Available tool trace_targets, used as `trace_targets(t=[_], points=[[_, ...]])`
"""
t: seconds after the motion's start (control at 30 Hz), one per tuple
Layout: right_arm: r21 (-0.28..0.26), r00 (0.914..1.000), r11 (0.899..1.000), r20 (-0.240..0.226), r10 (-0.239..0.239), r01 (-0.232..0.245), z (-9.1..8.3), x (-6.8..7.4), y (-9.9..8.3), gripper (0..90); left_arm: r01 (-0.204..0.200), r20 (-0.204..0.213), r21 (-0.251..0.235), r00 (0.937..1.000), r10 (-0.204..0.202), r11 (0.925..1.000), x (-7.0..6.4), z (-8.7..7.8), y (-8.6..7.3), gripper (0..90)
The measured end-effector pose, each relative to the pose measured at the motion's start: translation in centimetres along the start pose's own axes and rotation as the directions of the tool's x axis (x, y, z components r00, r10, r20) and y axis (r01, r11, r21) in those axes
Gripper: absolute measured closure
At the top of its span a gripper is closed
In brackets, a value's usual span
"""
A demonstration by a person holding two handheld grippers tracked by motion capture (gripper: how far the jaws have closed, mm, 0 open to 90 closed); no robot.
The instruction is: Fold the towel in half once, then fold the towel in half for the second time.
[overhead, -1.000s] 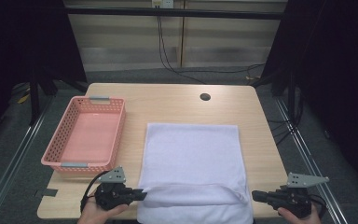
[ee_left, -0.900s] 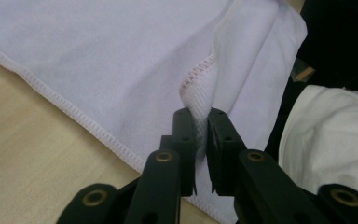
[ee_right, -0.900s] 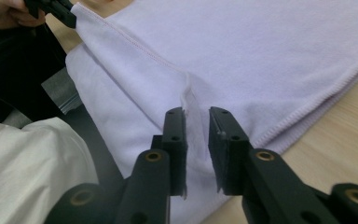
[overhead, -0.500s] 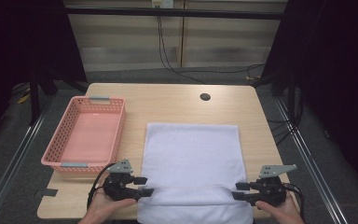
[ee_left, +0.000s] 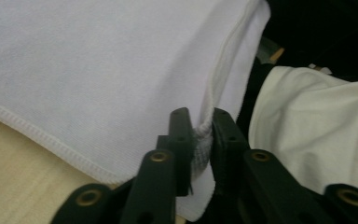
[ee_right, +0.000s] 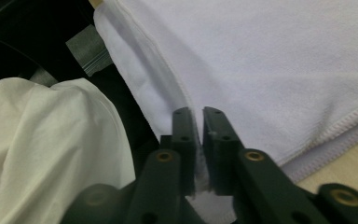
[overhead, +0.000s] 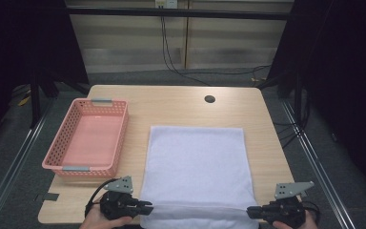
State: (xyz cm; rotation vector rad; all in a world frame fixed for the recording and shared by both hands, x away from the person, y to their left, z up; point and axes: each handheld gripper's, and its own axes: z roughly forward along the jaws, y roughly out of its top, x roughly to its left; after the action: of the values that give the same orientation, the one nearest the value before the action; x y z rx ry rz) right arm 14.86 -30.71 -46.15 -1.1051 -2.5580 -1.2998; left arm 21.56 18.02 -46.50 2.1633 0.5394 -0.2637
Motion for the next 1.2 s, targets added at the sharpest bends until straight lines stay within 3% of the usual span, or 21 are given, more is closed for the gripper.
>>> trace_targets(t=[0.07,0.17,0.27,0.33,0.47,0.53,0.63,0.67,0.8,0.83,0.9,0.93,1.0,1.03,1.1,1.17,1.2], points=[[-0.03,1.0,1.0,0.008,-0.003,0.003,-0.4,0.1,-0.1,76.5,-0.006,0.036,-0.039,0.9993,0.007,0.9992,0.0,-0.5,0.0,72.5],[-0.09,0.9998,0.996,-0.004,0.018,-0.019,-0.8,-0.2,0.0,69.1,0.028,0.04,-0.112,0.9989,-0.023,0.9933,0.5,-1.0,0.4,63.1],[-0.114,0.9997,0.993,0.017,0.015,-0.013,-0.7,-0.9,0.6,67.9,0.05,0.0,-0.143,0.9987,-0.05,0.9884,1.5,-1.0,1.2,59.0],[-0.133,0.9982,0.991,0.048,0.034,-0.028,-0.3,-1.9,1.2,67.2,0.042,-0.075,-0.114,0.9959,-0.051,0.9926,2.1,-0.3,1.9,62.5],[-0.1,0.9953,0.995,0.092,0.031,-0.022,0.9,-3.8,2.7,63.1,0.093,-0.126,-0.076,0.9867,-0.102,0.9928,4.2,1.8,3.2,65.3],[-0.084,0.994,0.996,0.104,0.031,-0.023,1.9,-4.7,3.6,62.0,0.09,-0.155,-0.071,0.9828,-0.1,0.9934,5.0,2.5,3.9,63.3],[-0.059,0.9907,0.998,0.135,0.02,-0.012,3.4,-6.1,4.7,59.8,0.11,-0.226,-0.047,0.967,-0.118,0.9928,6.5,3.8,4.9,61.2],[-0.054,0.9897,0.998,0.141,0.022,-0.014,4.0,-6.9,5.1,59.2,0.114,-0.262,-0.046,0.9574,-0.122,0.9925,6.7,4.2,5.0,60.2],[-0.016,0.9746,1.0,0.222,0.028,-0.025,5.9,-8.8,6.1,53.6,0.1,-0.291,0.03,0.9527,-0.087,0.9946,7.3,5.6,5.0,58.7],[-0.005,0.9722,1.0,0.233,0.022,-0.022,6.2,-9.2,6.2,53.6,0.098,-0.287,0.017,0.9536,-0.089,0.9951,7.5,5.7,4.7,58.9],[0.016,0.968,1.0,0.251,-0.008,0.004,6.8,-9.4,6.2,58.8,0.108,-0.279,0.007,0.9549,-0.102,0.9941,7.7,5.6,4.6,60.8],[0.016,0.968,1.0,0.251,-0.008,0.004,6.8,-9.4,6.2,58.8,0.095,-0.285,0.007,0.9545,-0.089,0.9955,7.6,5.6,4.5,60.8],[0.042,0.9597,0.998,0.276,-0.054,0.044,6.6,-9.0,5.9,68.8,0.091,-0.296,0.002,0.9514,-0.086,0.9959,7.1,5.8,4.4,60.5],[0.043,0.959,0.998,0.28,-0.045,0.035,6.3,-8.9,5.6,75.0,0.084,-0.295,0.01,0.9525,-0.077,0.9964,6.8,5.8,4.3,61.6],[0.038,0.9616,0.999,0.271,-0.042,0.033,5.8,-8.9,5.0,82.1,0.074,-0.321,0.023,0.9451,-0.062,0.997,6.2,5.9,4.1,73.0],[0.034,0.9632,0.999,0.267,-0.028,0.019,5.5,-8.6,4.6,84.3,0.089,-0.296,0.018,0.9519,-0.079,0.9959,5.9,5.9,3.7,80.9],[0.041,0.9642,0.999,0.264,-0.03,0.02,5.3,-8.4,4.3,84.6,0.09,-0.296,0.023,0.9519,-0.079,0.9957,5.7,5.8,3.7,82.8]])
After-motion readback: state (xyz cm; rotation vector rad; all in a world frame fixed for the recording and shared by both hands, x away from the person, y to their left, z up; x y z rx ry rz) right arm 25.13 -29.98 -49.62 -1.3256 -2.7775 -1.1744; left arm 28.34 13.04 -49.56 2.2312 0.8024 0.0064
